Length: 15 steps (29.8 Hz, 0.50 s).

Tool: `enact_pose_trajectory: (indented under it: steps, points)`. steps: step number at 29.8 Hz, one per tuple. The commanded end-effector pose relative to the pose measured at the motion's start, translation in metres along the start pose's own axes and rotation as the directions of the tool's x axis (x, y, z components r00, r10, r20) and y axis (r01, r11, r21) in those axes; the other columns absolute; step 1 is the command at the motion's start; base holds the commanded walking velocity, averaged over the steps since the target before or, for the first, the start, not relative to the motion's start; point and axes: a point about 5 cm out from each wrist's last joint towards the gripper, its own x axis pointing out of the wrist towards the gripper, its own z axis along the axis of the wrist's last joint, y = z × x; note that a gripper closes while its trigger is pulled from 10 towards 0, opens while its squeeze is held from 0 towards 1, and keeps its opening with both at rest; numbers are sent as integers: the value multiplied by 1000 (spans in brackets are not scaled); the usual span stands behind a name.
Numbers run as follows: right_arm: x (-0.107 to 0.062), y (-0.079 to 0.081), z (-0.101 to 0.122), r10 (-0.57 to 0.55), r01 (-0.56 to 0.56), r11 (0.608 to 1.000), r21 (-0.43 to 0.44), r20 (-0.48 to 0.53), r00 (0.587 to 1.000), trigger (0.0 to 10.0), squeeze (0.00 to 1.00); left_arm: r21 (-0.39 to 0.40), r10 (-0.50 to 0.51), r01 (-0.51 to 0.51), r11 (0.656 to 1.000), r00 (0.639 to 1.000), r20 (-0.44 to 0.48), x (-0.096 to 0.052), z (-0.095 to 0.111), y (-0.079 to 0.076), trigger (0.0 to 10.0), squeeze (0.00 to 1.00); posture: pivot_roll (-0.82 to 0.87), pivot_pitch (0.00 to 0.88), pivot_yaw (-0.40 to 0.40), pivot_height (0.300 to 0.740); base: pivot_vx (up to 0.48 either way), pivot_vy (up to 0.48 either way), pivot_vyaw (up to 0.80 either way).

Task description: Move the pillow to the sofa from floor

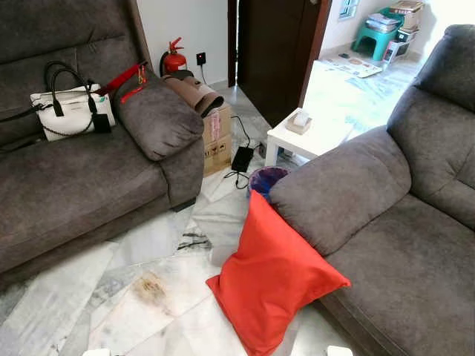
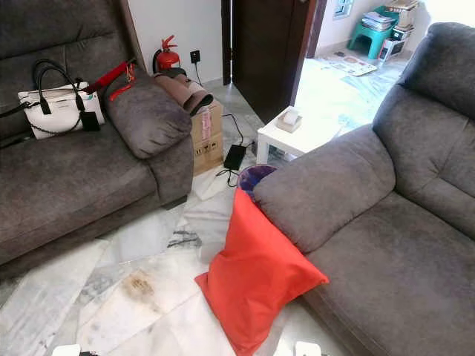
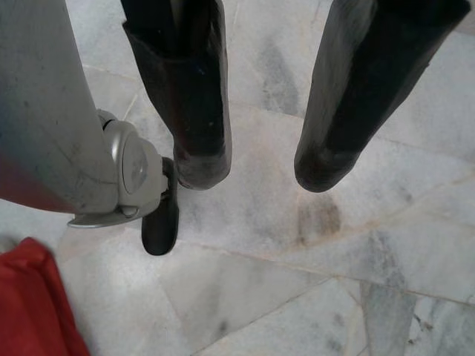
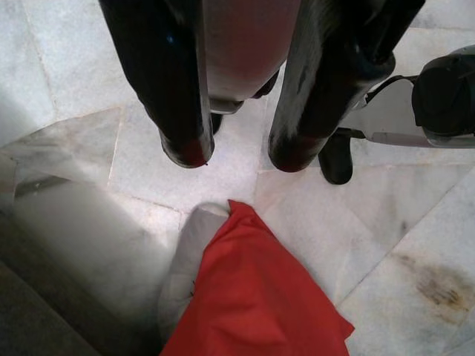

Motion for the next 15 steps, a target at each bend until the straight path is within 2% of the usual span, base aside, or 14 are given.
enact_pose_trajectory:
  steps: [1,15]
  points:
    - [0,0,-1,-3,3,1000,12,-5,1000,10000,0,-10,8,-8,1000,1000,-28,-2,-9,3,10000,0,59,129,21,740,274,0,0]
    - [2,2,5,-1,1,1000,7,2,1000,10000,0,-16,5,-6,1000,1000,-27,-2,-9,3,10000,0,59,129,21,740,334,0,0]
